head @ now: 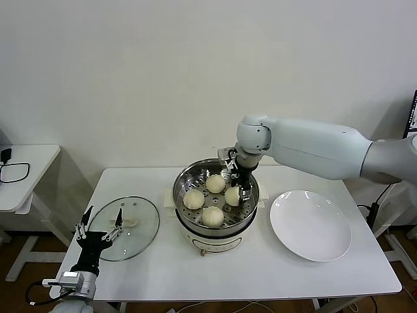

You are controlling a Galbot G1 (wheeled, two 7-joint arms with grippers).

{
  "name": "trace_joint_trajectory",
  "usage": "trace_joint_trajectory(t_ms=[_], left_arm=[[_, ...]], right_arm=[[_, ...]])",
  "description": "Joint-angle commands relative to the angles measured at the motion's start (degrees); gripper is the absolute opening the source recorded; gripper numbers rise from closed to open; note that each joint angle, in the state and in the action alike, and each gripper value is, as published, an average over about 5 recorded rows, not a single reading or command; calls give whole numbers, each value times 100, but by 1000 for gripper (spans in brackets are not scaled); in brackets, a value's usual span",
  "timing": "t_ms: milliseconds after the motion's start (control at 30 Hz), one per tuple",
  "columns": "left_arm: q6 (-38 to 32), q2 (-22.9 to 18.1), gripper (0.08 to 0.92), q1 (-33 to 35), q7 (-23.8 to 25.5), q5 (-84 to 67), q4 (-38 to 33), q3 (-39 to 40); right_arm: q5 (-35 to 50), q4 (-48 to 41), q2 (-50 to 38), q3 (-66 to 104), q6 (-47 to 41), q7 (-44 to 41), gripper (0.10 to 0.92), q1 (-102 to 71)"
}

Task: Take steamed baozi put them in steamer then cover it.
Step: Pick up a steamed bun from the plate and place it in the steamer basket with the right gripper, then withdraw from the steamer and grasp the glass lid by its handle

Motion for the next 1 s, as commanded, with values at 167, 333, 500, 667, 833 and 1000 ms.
trace_joint_trajectory(t_ms=[167, 333, 500, 667, 833, 1000], left_arm=[[0, -11, 823, -2, 5, -4, 7, -16], [6, -20, 823, 14, -6, 2, -27, 20], [23, -11, 823, 33, -7, 22, -70, 66], [62, 6, 823, 49, 6, 44, -75, 111], [140, 27, 823, 49, 50, 37, -126, 146], [247, 123, 823, 24, 64, 45, -184, 239]], right_arm=[[-175, -213, 74, 133, -16, 6, 729, -300], [-4, -4, -273, 403, -10, -24, 809, -81], [274, 361, -989, 790, 31, -177, 822, 329], [634, 851, -2056, 1414, 44, -257, 823, 437], [894, 1243, -3105, 2844, 345, 173, 823, -493], [1826, 1692, -3891, 4906, 1197, 2049, 823, -2353]])
